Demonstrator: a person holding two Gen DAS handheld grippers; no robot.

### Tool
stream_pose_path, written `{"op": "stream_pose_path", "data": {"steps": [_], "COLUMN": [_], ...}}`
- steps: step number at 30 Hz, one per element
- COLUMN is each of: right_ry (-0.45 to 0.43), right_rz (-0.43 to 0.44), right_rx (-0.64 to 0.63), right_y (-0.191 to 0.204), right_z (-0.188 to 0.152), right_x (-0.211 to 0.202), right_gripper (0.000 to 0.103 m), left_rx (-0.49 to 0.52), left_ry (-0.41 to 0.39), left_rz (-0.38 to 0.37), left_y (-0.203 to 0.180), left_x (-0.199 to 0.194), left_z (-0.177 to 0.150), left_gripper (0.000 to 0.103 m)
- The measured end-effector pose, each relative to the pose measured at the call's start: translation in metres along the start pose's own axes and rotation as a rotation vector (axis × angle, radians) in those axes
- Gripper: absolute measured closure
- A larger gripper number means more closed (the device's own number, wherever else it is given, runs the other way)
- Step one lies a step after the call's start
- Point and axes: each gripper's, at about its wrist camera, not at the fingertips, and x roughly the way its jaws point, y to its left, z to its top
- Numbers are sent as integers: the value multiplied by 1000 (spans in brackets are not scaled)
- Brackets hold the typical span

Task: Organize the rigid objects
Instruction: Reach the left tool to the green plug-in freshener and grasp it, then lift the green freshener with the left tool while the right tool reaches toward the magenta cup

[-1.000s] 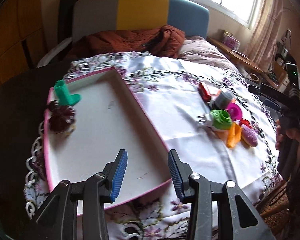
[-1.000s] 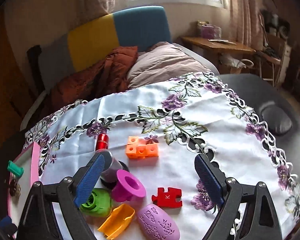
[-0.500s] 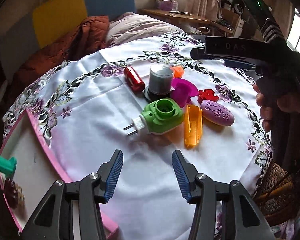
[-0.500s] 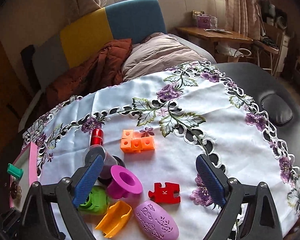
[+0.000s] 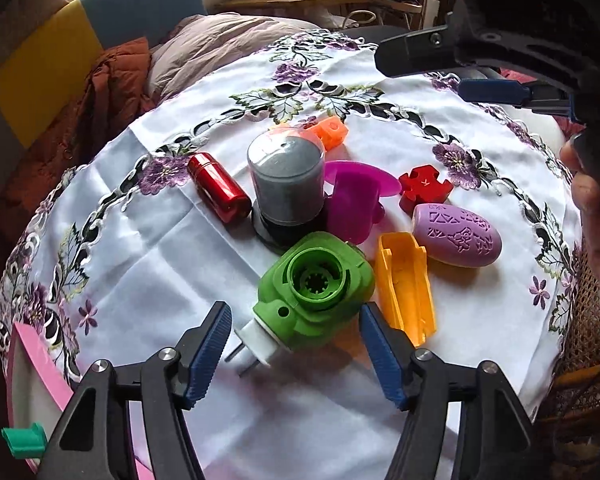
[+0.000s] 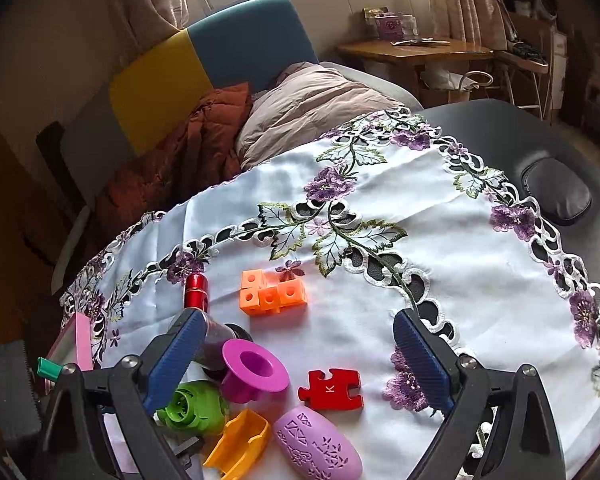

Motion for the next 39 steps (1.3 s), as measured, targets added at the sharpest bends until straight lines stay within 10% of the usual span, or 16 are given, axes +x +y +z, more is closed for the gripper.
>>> {"op": "stream_pose_path", "data": {"steps": [13, 30, 39], "right_ry": [22, 74, 120], "right_rz": [13, 170, 231], "right_rx": [72, -44, 26], "right_y": [-14, 19, 8], "right_z": [4, -6, -5], "right_x": [6, 9, 11], "right_gripper": [7, 12, 50], "left_rx": [-220, -303, -319], "left_ry": [-41, -145, -155], "left_rz": [-78, 60, 76], "left_y": [14, -30, -32], "left_x": [15, -36, -38], "left_z": [-10, -116, -121], "left_gripper": [50, 50, 50]}}
